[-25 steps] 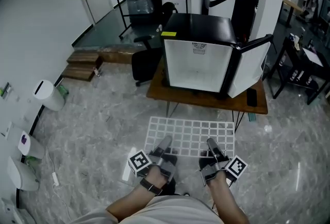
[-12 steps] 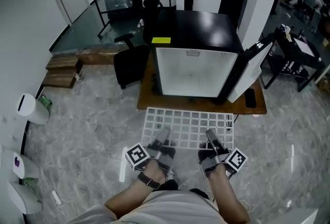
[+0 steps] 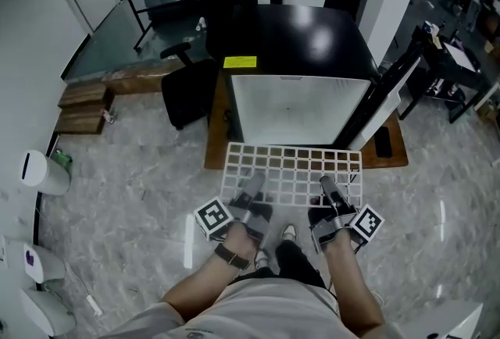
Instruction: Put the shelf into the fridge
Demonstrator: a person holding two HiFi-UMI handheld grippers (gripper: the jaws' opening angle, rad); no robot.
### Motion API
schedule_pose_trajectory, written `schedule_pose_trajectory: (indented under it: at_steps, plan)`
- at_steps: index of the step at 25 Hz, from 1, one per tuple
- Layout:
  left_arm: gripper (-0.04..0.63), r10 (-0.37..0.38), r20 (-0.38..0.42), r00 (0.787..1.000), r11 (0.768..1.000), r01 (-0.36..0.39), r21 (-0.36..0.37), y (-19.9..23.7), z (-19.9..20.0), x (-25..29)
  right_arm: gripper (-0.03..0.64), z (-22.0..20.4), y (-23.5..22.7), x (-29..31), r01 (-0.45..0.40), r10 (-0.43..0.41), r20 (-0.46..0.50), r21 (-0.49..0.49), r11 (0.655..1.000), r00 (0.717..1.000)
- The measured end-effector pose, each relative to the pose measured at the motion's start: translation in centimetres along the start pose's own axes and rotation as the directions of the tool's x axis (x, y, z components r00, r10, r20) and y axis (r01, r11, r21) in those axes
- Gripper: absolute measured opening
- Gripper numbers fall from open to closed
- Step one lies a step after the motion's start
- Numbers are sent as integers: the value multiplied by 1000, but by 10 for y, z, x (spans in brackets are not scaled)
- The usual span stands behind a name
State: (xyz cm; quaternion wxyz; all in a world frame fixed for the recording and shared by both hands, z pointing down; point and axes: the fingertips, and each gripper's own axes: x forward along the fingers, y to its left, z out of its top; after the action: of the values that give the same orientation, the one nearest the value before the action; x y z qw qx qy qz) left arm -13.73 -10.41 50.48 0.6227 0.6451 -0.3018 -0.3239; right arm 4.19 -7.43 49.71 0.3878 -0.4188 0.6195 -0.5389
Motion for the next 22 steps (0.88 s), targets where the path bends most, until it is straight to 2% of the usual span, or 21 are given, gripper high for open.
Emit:
schedule_pose_trajectory:
  at_steps: [5, 11, 22]
  plan:
    - [28, -1, 15, 1000, 1000, 1, -28, 4, 15, 38, 48, 24, -11, 38, -4, 4, -21, -11, 1000, 1000]
    - [28, 11, 32, 999, 999, -10, -30, 12, 27, 79, 48, 50, -24, 74, 8, -7, -45, 22, 1000, 999]
    - [28, 15, 43, 999, 1000, -14, -18, 29, 41, 115, 48, 74, -48, 113, 18, -14, -90, 46, 999, 996]
